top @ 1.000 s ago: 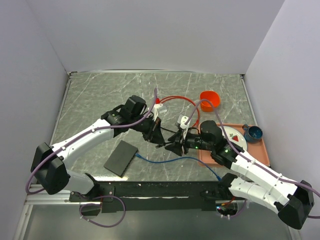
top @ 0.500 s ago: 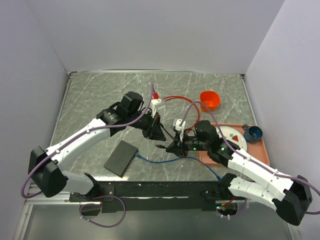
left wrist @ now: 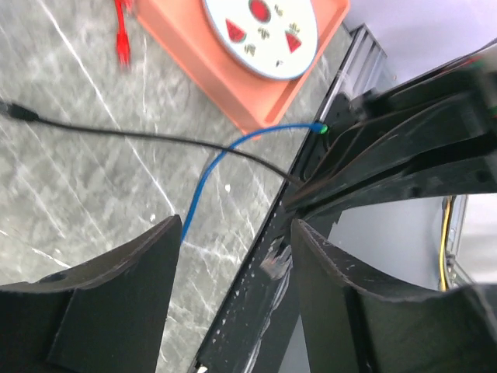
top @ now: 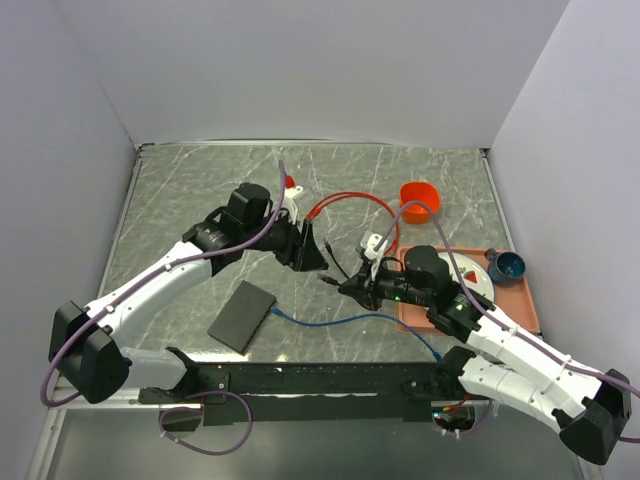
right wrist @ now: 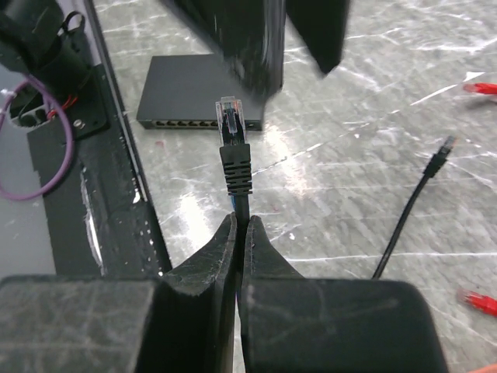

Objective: Insert the plug into the switch port

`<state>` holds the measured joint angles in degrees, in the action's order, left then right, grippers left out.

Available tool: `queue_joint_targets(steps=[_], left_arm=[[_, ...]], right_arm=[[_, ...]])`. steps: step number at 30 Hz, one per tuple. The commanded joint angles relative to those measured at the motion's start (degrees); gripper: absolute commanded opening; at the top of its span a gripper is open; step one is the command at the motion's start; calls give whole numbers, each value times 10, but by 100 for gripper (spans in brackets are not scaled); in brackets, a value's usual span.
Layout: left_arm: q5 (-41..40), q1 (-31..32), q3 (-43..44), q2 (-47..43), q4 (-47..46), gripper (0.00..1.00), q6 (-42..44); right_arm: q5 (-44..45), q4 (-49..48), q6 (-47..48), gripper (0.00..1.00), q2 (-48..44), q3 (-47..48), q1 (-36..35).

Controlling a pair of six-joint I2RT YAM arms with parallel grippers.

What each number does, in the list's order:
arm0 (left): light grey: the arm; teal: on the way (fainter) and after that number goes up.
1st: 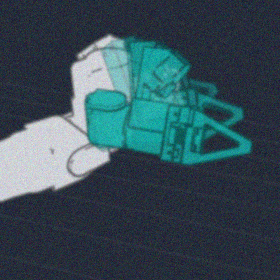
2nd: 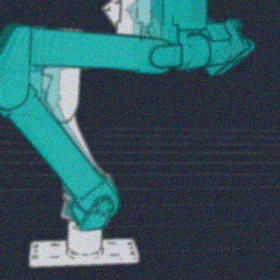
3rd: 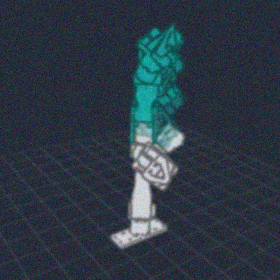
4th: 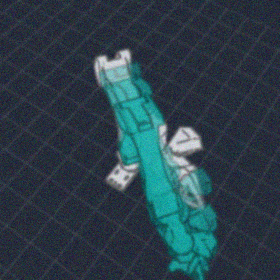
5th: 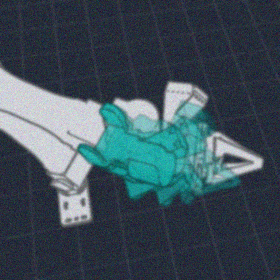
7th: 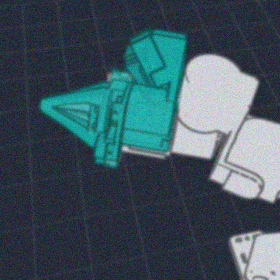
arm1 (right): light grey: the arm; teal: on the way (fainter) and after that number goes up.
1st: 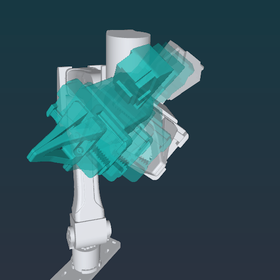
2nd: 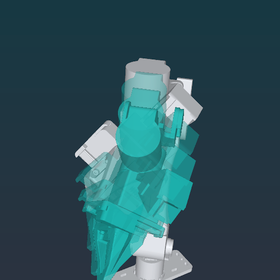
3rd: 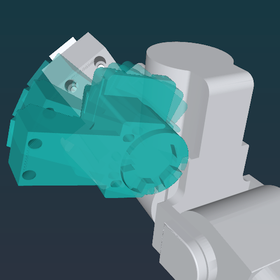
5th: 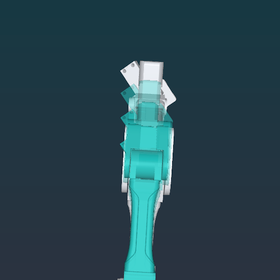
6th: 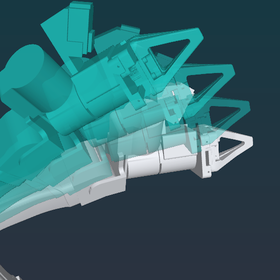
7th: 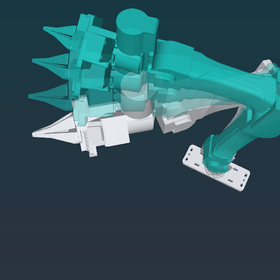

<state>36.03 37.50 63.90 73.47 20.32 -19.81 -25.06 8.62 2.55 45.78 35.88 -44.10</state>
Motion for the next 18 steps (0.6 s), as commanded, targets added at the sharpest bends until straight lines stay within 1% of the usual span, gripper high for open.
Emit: queue_joint_targets(steps=[1, 3, 6, 11, 13, 14, 18], left_arm=[[27, 0, -18, 11, -36, 62, -33], [57, 0, -29, 14, -55, 59, -47], [77, 0, -40, 12, -80, 55, -59], [88, 0, -48, 12, -93, 54, -68], [107, 0, -51, 17, -106, 48, -74], [114, 0, -52, 18, -110, 47, -75], [120, 0, -57, 17, -125, 48, -83]], right_arm=[[37, -28, -11, 0, -21, -10, 0], [50, -28, -11, 0, -27, -12, -1], [60, -24, -10, 0, -25, -10, -1], [66, -33, -15, 0, -25, -16, -1], [76, -33, -17, 0, -24, -16, 0], [78, -33, -18, 0, -23, -17, 0], [91, -34, -20, 0, -27, -20, 0]])
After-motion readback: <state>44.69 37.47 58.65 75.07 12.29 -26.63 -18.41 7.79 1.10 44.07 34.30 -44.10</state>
